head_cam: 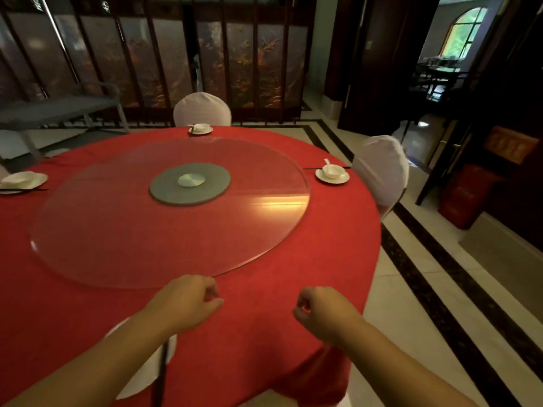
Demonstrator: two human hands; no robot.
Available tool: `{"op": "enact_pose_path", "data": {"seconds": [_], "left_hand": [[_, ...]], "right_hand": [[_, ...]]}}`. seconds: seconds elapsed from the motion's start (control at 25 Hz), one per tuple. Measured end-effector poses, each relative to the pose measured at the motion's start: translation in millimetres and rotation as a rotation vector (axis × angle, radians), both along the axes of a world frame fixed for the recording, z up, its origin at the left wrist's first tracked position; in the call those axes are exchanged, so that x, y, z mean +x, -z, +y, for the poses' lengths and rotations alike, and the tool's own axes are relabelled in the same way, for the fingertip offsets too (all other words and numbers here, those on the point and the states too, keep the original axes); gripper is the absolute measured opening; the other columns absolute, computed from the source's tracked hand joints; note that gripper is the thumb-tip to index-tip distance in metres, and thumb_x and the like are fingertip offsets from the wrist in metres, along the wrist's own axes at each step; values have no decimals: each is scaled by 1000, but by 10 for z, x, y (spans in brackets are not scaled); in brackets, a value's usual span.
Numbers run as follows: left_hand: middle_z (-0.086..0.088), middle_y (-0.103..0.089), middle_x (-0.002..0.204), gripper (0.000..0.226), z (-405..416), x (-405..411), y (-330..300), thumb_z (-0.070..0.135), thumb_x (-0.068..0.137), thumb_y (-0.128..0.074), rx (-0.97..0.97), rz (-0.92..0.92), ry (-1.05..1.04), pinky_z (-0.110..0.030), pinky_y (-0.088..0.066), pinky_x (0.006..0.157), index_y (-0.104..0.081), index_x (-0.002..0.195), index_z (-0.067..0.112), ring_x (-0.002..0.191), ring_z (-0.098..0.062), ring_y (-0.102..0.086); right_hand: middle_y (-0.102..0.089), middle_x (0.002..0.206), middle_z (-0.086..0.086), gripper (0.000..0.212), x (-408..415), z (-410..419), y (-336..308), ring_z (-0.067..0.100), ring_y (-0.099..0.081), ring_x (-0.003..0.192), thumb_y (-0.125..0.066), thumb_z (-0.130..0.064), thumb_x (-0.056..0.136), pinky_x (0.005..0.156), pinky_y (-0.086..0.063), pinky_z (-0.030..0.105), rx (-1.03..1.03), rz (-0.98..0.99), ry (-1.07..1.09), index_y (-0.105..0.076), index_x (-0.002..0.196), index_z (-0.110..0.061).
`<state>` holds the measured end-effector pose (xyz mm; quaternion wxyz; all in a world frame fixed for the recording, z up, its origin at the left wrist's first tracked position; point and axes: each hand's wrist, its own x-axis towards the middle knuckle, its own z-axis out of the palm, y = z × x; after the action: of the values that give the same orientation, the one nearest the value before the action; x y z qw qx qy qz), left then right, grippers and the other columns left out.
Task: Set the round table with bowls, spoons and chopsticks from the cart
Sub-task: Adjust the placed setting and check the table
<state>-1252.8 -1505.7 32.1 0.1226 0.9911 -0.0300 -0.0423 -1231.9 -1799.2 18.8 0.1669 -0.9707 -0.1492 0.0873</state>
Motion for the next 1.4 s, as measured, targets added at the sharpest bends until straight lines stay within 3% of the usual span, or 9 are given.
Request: {"op": "enact_pose_path", "data": {"seconds": [0.32, 0.64, 0.84, 0.96, 1.16, 1.4], "left_hand": [[10, -76, 92, 28, -2815, 1034, -317, 52, 84, -66, -143, 1, -43, -28, -54, 82, -74, 92, 27, 87, -8, -69], [7, -77, 95, 32, -4193, 2815, -339, 54, 83, -65, -247, -28, -204, -29, -53, 80, -75, 94, 26, 92, -13, -70], [6, -75, 97, 32, -4562, 4585, 141, 53, 82, -65, -359, -7, -375, -29, -51, 77, -75, 92, 25, 93, -16, -69], [4, -76, 101, 29, -4670, 5568, 452, 51, 82, -67, -432, 66, -517, -31, -53, 83, -74, 92, 25, 97, -17, -69], [2, -75, 110, 35, -4670, 6319, 638, 50, 82, -71, -549, 107, -800, -30, -52, 90, -73, 104, 23, 104, -18, -68], [3, -73, 95, 24, -4738, 6932, 882, 44, 82, -74, -629, 25, -1151, -26, -48, 76, -71, 93, 23, 88, -15, -67]], "right_hand": [[-74, 105, 3, 27, 1194, -2550, -885, 23, -67, 98, -59, -41, 89, 81, -54, 34, -30, -94, -83, -71, 104, -21], [-71, 91, -8, 20, 3074, -3805, -1218, 10, -66, 81, -61, -40, 91, 77, -61, 36, -46, -72, -75, -71, 99, -24], [-72, 92, -6, 18, 5008, -3968, -1066, 12, -69, 82, -62, -39, 92, 79, -62, 37, -92, -50, -165, -71, 99, -24], [-72, 95, -3, 16, 6231, -3898, -966, 16, -68, 87, -60, -31, 93, 83, -60, 39, -133, -18, -284, -71, 99, -21], [-74, 100, 3, 18, 7589, -3586, -972, 21, -67, 91, -61, -27, 92, 82, -57, 38, -128, -10, -438, -73, 100, -16], [-75, 104, 5, 19, 8906, -3081, -647, 24, -68, 95, -63, -24, 90, 81, -55, 35, -159, -3, -735, -75, 101, -15]]}}
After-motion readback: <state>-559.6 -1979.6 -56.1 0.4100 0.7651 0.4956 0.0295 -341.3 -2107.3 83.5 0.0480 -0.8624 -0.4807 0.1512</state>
